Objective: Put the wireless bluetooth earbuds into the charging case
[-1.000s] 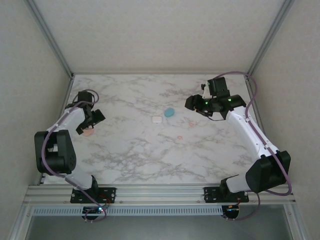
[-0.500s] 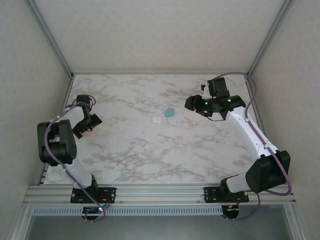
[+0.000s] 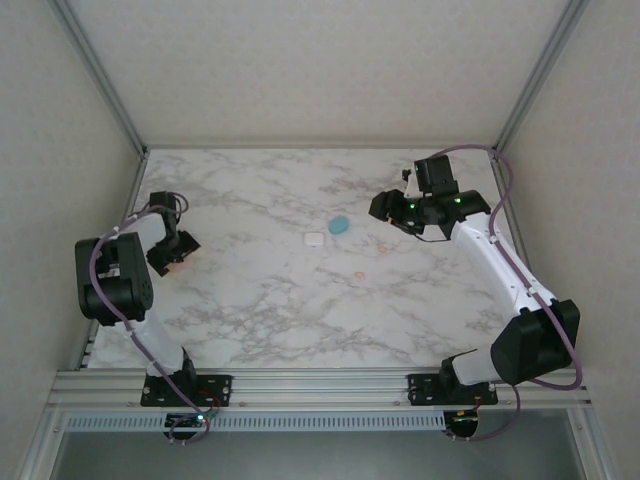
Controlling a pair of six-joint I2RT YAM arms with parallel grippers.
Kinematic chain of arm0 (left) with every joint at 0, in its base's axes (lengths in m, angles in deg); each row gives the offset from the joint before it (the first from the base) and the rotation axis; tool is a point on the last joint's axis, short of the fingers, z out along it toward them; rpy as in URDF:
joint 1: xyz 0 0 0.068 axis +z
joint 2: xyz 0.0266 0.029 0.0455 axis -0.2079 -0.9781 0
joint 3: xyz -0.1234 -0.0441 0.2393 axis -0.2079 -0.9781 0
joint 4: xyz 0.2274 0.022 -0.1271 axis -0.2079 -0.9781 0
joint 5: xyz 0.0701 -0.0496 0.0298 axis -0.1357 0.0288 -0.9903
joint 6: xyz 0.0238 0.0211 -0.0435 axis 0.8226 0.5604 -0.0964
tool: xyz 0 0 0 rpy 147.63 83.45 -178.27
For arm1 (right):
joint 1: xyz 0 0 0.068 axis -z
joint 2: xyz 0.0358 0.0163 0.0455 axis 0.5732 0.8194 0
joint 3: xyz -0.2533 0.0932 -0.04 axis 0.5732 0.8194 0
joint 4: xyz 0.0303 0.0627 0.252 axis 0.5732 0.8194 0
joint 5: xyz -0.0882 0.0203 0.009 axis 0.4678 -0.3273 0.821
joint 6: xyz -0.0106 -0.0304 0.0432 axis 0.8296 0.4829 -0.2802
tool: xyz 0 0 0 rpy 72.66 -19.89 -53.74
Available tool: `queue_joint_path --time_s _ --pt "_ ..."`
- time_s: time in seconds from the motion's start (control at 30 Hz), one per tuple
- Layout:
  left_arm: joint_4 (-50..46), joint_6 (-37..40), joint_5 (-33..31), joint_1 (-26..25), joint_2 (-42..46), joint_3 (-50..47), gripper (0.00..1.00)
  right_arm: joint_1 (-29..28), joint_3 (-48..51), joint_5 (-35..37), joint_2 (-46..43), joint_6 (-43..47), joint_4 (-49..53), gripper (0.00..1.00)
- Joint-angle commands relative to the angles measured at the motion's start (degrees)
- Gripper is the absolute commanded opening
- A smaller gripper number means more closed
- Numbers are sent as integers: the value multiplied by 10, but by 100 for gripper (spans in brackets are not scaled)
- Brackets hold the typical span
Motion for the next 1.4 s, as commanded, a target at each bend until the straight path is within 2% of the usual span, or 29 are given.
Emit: queue_joint_path --time_s 0.0,0.1,0.23,0.3,0.43,0.53,0.7,0.8,0.9,1.03,1.2,1.37 --pt "13 4 46 3 2 -14 69 3 0 -13 5 -10 0 55" --pt "12 9 60 2 15 -21 59 3 2 -12 3 -8 1 55" --pt "0 11 72 -16 53 -30 59 3 10 -6 1 -5 2 55" --pt "-16 10 68 -45 70 -26 60 3 16 0 1 1 3 55" --pt "-40 -1 63 -147 99 -10 60 3 27 21 -1 8 13 55" --pt "-44 -18 72 -256 92 11 61 3 41 34 -6 7 8 54" --pt "-52 -21 84 -423 27 85 62 3 72 56 -21 -3 -5 54" --pt "-59 -9 91 -486 -29 135 62 3 94 71 -35 -16 -17 54" --pt "-50 -5 116 -515 -68 162 62 3 114 89 -51 -28 -21 54" --pt "-104 21 111 -533 -137 237 63 3 142 117 -79 -48 -25 54" --pt "-117 26 98 -535 -161 260 64 3 167 135 -107 -67 -31 55" --pt "-126 34 107 -535 -174 273 68 3 187 118 -121 -49 -62 55"
